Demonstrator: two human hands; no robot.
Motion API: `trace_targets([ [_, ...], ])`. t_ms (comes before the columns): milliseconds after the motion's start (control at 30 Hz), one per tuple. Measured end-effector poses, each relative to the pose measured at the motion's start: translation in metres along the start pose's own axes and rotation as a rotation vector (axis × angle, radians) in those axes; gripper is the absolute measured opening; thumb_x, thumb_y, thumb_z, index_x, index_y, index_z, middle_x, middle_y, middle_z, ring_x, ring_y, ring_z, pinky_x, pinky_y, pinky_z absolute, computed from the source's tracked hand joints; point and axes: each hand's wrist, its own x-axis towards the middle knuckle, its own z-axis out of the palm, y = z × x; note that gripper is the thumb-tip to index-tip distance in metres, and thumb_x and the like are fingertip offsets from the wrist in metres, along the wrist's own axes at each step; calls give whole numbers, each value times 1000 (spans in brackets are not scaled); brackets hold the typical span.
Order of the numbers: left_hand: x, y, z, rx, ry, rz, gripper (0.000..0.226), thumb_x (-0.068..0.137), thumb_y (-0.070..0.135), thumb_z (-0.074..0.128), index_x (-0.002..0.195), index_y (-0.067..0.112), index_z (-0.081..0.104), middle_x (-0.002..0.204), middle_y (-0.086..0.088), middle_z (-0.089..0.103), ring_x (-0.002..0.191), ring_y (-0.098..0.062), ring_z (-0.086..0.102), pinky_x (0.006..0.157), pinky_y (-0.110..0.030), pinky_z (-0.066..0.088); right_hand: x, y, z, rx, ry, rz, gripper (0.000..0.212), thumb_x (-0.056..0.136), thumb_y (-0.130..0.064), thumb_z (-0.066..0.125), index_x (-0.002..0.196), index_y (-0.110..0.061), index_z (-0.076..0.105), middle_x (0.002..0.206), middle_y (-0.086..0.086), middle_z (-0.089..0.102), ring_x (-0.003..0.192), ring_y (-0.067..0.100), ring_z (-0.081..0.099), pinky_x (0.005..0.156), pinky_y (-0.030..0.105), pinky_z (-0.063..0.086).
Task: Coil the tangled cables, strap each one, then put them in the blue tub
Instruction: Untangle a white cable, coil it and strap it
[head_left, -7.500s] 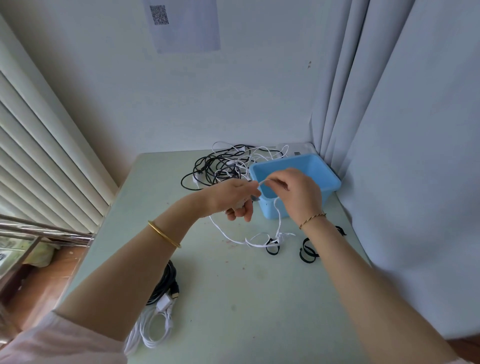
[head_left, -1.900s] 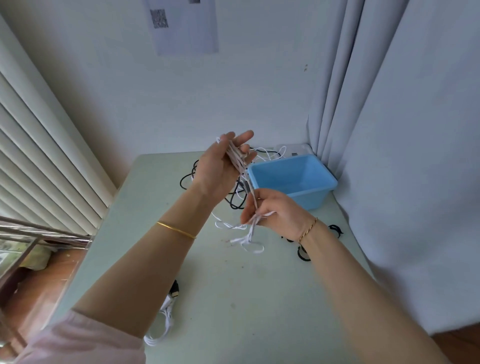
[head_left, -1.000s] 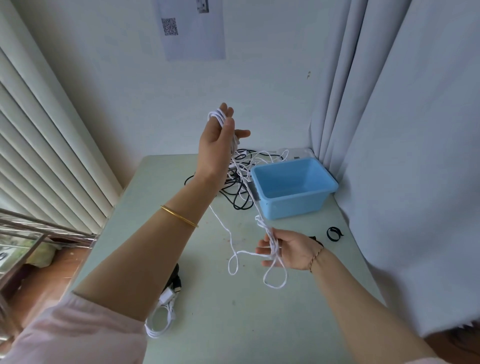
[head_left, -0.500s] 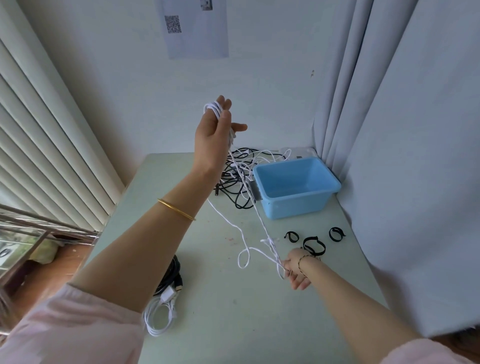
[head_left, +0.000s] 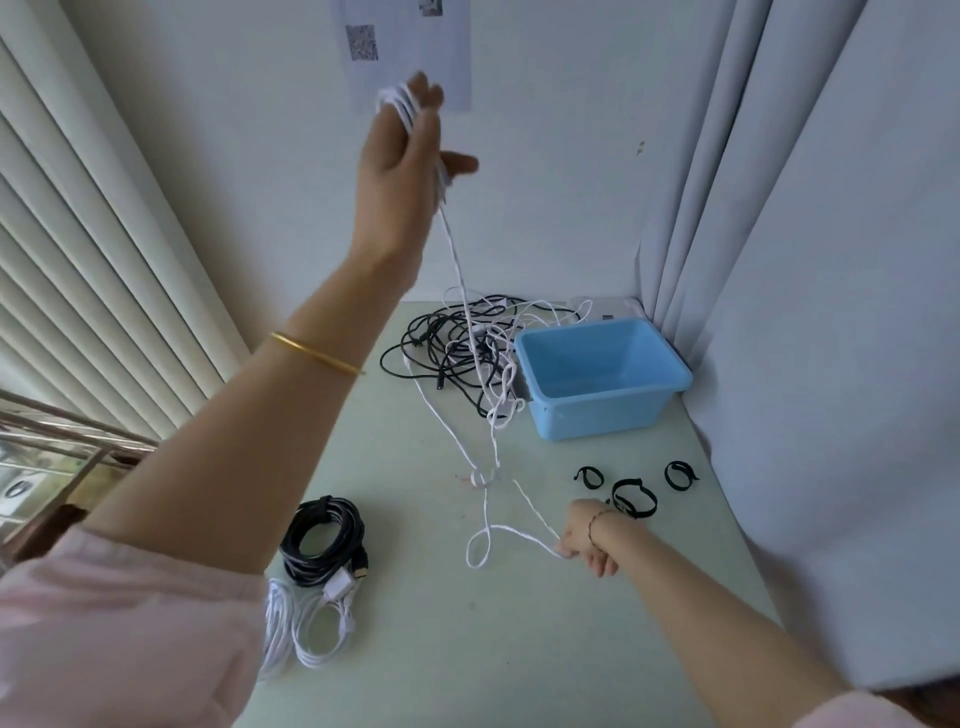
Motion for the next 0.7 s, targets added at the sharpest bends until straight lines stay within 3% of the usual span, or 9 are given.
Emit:
trace_targets([
  [67,-11,-11,0,-47,-38,-96,42,102,5,36,142,-4,31,143,-16,42,66,-11,59,75,-27,53,-7,-1,-20,-69,3,-34,27,90,-28,53,81,-3,58,71,10,62,53,21,56,72,33,53],
  [133,-20,-21,-1,-83,-79,-181,42,102,6,36,143,-3,31,143,-16,42,63,-9,61,75,-27,54,-18,-5,-44,-93,99,-75,20,93,-19,48,79,-7,55,73,7,61,62,22,58,70,30,50],
  [200,-29,-29,0,-95,-109,-251,42,102,7,37,142,-2,32,141,-15,45,62,-9,61,77,-28,55,-26,-12,-68,-43,400,-169,17,91,-4,43,83,-8,57,83,7,60,82,26,59,70,31,47],
  [267,-37,-35,2,-118,-132,-302,40,102,8,37,141,0,36,138,-14,49,64,-12,61,80,-32,56,-38,-24,-89,266,720,-377,24,92,-3,41,104,-7,61,107,10,63,102,28,57,84,35,48],
  [367,-46,-37,6,-183,-209,-395,37,102,12,36,138,2,40,135,-14,54,65,-16,64,86,-37,52,-73,-54,-111,741,742,-805,42,86,-3,47,127,-11,53,126,5,56,118,19,51,98,30,40],
  [433,-52,-38,7,-251,-281,-456,35,103,14,34,136,3,40,127,-14,61,66,-17,64,85,-38,53,-90,-69,-118,798,682,-961,42,84,-8,52,126,-14,50,118,2,56,113,11,52,92,23,40],
  [533,-57,-42,6,-387,-340,-517,32,104,17,31,130,2,41,108,-14,69,62,-15,64,76,-34,57,-96,-76,-114,800,696,-955,5,90,-13,49,90,-10,52,71,-5,49,64,-9,52,60,9,35],
  [600,-55,-43,3,-478,-346,-550,30,104,18,29,126,2,42,98,-12,71,61,-13,63,76,-33,57,-88,-75,-105,907,690,-945,21,93,-14,46,72,-14,49,59,-7,47,51,-7,52,56,12,35],
  [700,-49,-49,-4,-560,-329,-572,29,104,20,27,121,3,43,92,-10,72,63,-12,64,85,-36,57,-79,-70,-94,1062,513,-1005,28,101,-16,39,82,-18,61,58,1,53,51,12,56,62,29,49],
])
